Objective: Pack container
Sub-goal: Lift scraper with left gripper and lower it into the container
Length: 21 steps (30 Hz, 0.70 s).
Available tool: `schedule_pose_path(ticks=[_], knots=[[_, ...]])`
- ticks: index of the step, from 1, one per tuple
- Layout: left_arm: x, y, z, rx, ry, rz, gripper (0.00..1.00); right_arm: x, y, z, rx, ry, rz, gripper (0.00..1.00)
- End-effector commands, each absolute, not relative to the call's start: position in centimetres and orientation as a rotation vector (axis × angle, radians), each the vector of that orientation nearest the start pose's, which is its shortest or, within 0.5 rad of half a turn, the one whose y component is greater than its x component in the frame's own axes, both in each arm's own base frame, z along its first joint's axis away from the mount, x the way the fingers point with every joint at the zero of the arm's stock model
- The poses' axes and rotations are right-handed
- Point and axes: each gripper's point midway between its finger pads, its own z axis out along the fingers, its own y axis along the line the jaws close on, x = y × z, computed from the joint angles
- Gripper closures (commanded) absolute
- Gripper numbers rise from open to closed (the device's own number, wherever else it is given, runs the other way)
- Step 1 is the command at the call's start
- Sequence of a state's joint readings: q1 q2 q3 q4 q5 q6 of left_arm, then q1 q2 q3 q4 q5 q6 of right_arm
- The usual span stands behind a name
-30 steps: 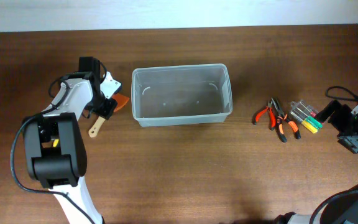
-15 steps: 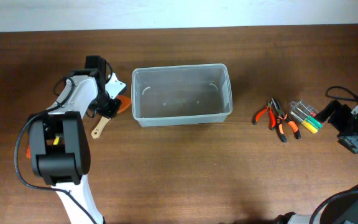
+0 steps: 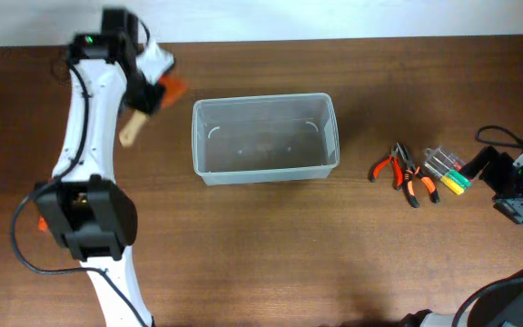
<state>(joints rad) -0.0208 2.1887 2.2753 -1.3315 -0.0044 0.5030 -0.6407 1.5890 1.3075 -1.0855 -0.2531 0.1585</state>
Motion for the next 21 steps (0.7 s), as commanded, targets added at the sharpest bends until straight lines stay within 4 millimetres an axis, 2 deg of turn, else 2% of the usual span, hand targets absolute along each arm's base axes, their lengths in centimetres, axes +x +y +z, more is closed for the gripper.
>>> schedule_pose_path(ticks=[1,3,5,7,8,11,15,18,21], knots=[[49.6,-4.3,26.2,0.748,2.504,0.139,0.98,29.0,-16.3,13.6,1.088,2.644,0.282,0.02],[49.4,-7.3,28.7,0.81,2.414,0.125,0.98,29.0,-16.3,13.6,1.088,2.644,0.282,0.01],[48.6,-10.6,29.4,0.928,2.355,0.075,0.98,29.0,-16.3,13.6,1.088,2.644,0.282,0.02],[47.1,-14.5,28.9,1.098,2.304,0.018,0.98,29.0,-16.3,13.6,1.088,2.644,0.282,0.02],[45.7,-17.3,27.5,1.268,2.272,0.007,0.98,29.0,-16.3,13.6,1.088,2.644,0.282,0.01],[43.6,-20.5,24.6,1.53,2.212,0.003,0.98,29.0,-16.3,13.6,1.088,2.644,0.282,0.02],[41.2,-22.4,19.7,1.827,2.155,-0.014,0.98,29.0,-16.3,13.6,1.088,2.644,0.282,0.01],[40.6,-22.3,15.8,1.979,2.11,-0.02,0.98,29.0,-16.3,13.5,1.088,2.644,0.282,0.02],[41.2,-21.2,11.9,2.051,2.088,0.025,0.98,29.0,-16.3,13.6,1.088,2.644,0.282,0.01]])
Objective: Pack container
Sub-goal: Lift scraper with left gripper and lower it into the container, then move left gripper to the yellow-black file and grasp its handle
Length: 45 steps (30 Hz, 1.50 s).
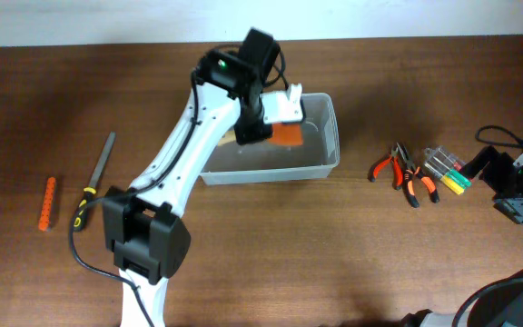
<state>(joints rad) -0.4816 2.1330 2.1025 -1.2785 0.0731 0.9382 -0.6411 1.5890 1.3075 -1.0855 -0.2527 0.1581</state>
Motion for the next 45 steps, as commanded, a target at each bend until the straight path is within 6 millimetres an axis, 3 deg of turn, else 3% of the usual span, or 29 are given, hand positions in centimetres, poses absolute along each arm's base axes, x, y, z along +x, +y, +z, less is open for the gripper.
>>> schedule_pose_path(ticks=[1,5,12,15,16,17,18,22,26,29,31,34,36,42,45], knots=[[41.5,-20.8,10.8,2.051,2.093,0.05,0.98,29.0,-16.3,13.5,1.088,2.644,0.282,0.02],[42.7,-20.3,8.3,2.022,2.086,0.128,0.97,29.0,-16.3,13.6,1.088,2.644,0.282,0.01],[46.1,-21.7,8.4,1.908,1.978,0.192,0.83,29.0,-16.3,13.6,1.088,2.644,0.282,0.02],[46.2,-21.7,8.5,1.9,1.983,0.201,0.57,29.0,-16.3,13.6,1.088,2.644,0.282,0.01],[46.1,-21.4,8.5,1.885,2.01,0.215,0.41,29.0,-16.3,13.6,1.088,2.644,0.282,0.01],[46.0,-21.1,8.5,1.874,2.038,0.233,0.06,29.0,-16.3,13.6,1.088,2.644,0.282,0.02],[45.8,-20.7,8.6,1.86,2.076,0.258,0.01,29.0,-16.3,13.6,1.088,2.644,0.282,0.01],[45.0,-19.1,10.1,1.787,2.217,0.344,0.01,29.0,-16.3,13.5,1.088,2.644,0.282,0.02],[45.5,-16.9,14.6,1.464,2.387,0.462,0.01,29.0,-16.3,13.6,1.088,2.644,0.282,0.01],[44.4,-15.3,17.7,1.319,2.472,0.452,0.01,29.0,-16.3,13.5,1.088,2.644,0.282,0.01],[43.5,-13.3,19.3,1.218,2.548,0.446,0.01,29.0,-16.3,13.6,1.088,2.644,0.282,0.02],[42.4,-9.5,19.7,1.075,2.678,0.431,0.01,29.0,-16.3,13.6,1.088,2.644,0.282,0.02],[41.6,-2.8,18.4,0.746,2.885,0.351,0.01,29.0,-16.3,13.6,1.088,2.644,0.282,0.01],[39.7,8.0,13.7,0.308,3.105,0.183,0.01,29.0,-16.3,13.6,1.088,2.644,0.282,0.01],[38.5,11.1,10.6,0.294,3.15,0.049,0.0,29.0,-16.3,13.6,1.088,2.644,0.282,0.02]])
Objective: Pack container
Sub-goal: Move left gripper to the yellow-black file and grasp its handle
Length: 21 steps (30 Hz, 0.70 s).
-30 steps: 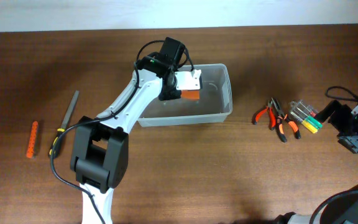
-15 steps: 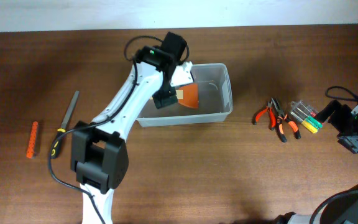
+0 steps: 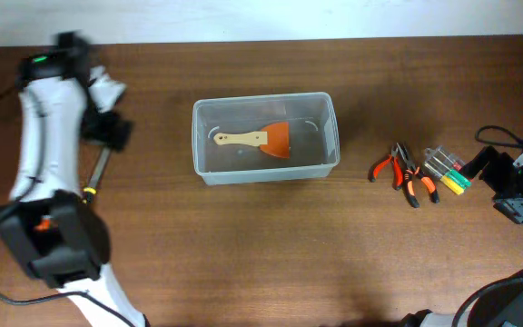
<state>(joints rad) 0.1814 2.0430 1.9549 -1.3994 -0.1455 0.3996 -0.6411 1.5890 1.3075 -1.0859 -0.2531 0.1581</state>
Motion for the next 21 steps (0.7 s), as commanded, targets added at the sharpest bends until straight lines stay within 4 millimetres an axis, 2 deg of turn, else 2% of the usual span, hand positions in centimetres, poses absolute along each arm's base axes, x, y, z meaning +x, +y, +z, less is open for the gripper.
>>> schedule_pose_path(ticks=[1,2,5,8,9,12,16,21], knots=[[38.1,12.3,9.5,0.266,3.171,0.038,0.03,29.0,-16.3,13.5,1.088,2.644,0.282,0.02],[37.5,13.7,8.1,0.217,3.201,0.026,0.04,29.0,-16.3,13.6,1.088,2.644,0.282,0.02],[36.4,15.3,5.7,0.146,3.261,-0.017,0.06,29.0,-16.3,13.6,1.088,2.644,0.282,0.02],[35.6,15.8,3.8,0.114,3.313,-0.059,0.11,29.0,-16.3,13.5,1.088,2.644,0.282,0.01],[35.3,15.9,3.0,0.109,3.336,-0.078,0.16,29.0,-16.3,13.6,1.088,2.644,0.282,0.01],[34.8,15.8,1.4,0.153,3.377,-0.113,0.21,29.0,-16.3,13.6,1.088,2.644,0.282,0.01],[34.3,15.5,0.1,0.2,3.412,-0.151,0.26,29.0,-16.3,13.6,1.088,2.644,0.282,0.02],[34.0,15.4,-0.1,0.201,3.43,-0.164,0.32,29.0,-16.3,13.5,1.088,2.644,0.282,0.02]])
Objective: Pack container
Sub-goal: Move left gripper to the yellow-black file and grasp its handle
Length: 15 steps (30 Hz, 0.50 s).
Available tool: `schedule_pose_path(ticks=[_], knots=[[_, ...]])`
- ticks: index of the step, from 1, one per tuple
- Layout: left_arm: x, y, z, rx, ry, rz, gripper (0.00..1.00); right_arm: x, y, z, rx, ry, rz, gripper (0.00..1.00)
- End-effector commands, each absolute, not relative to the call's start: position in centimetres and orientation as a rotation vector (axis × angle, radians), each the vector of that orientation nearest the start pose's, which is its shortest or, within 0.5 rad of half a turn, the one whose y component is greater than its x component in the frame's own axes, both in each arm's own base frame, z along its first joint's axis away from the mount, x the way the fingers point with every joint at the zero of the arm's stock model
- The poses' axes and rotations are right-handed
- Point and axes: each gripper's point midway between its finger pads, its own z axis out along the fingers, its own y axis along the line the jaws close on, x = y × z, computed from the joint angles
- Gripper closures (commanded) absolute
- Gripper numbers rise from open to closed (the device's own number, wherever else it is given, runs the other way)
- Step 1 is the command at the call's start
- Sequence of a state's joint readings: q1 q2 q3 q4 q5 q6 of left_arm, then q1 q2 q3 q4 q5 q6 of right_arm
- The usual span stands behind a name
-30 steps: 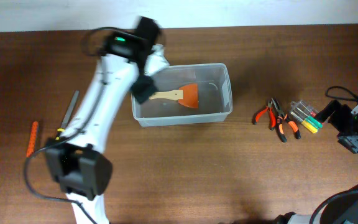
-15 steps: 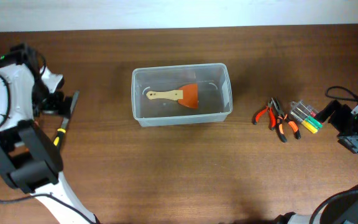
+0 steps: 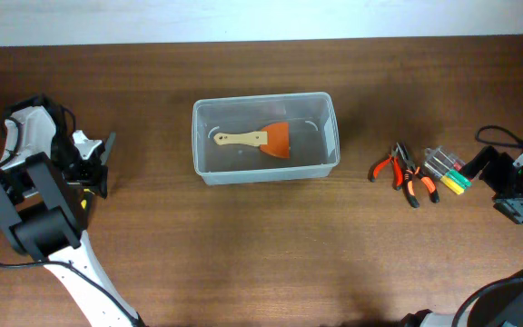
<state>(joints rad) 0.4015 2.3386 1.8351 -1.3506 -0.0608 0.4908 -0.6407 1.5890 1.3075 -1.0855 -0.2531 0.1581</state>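
The clear plastic container [image 3: 328, 127] stands mid-table. An orange scraper with a wooden handle [image 3: 260, 139] lies inside it. My left gripper [image 3: 93, 165] is low at the far left, over a metal file; only the file's tip [image 3: 110, 139] shows. The jaws look apart, with nothing lifted. My right gripper [image 3: 514, 189] rests at the far right edge, and its jaw state is unclear from above. Orange-handled pliers [image 3: 403, 172] and a small clear case of green and yellow bits [image 3: 447, 170] lie just left of it.
My left arm's base and links [image 3: 39, 213] cover the table's left edge and whatever lies under them. A black cable [image 3: 498, 134] loops behind the right gripper. Bare wood lies in front of the container.
My left gripper has moved from above the file's far end to lower and nearer, over the file's middle. The scraper, container, pliers, bit case and right arm are unchanged.
My left gripper first held the orange scraper at the back left. Then it was over the container with the scraper. Later the scraper lay in the container and the gripper was back at the left near the file, where it now sits low.
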Motion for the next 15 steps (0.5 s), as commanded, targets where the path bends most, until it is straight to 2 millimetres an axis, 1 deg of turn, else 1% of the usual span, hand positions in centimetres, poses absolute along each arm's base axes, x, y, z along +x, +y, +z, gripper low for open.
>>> schedule_pose_path(ticks=[1,4,6,7,10,11,12,15], knots=[[33.7,15.3,0.0,0.202,3.439,-0.172,0.34,29.0,-16.3,13.6,1.088,2.644,0.282,0.01],[33.2,15.1,-0.4,0.203,3.453,-0.186,0.35,29.0,-16.3,13.6,1.088,2.644,0.282,0.02],[33.2,15.1,-1.2,0.203,3.446,-0.179,0.36,29.0,-16.3,13.6,1.088,2.644,0.282,0.02],[33.1,15.1,-1.8,0.202,3.442,-0.174,0.4,29.0,-16.3,13.5,1.088,2.644,0.282,0.01],[32.7,14.9,-3.1,0.203,3.442,-0.171,0.41,29.0,-16.3,13.6,1.088,2.644,0.282,0.02],[32.4,15.0,-3.4,0.206,3.448,-0.157,0.44,29.0,-16.3,13.6,1.088,2.644,0.282,0.02],[32.2,15.1,-3.7,0.209,3.455,-0.137,0.5,29.0,-16.3,13.6,1.088,2.644,0.282,0.01],[31.8,15.9,-4.1,0.223,3.473,-0.056,0.57,29.0,-16.3,13.6,1.088,2.644,0.282,0.01]])
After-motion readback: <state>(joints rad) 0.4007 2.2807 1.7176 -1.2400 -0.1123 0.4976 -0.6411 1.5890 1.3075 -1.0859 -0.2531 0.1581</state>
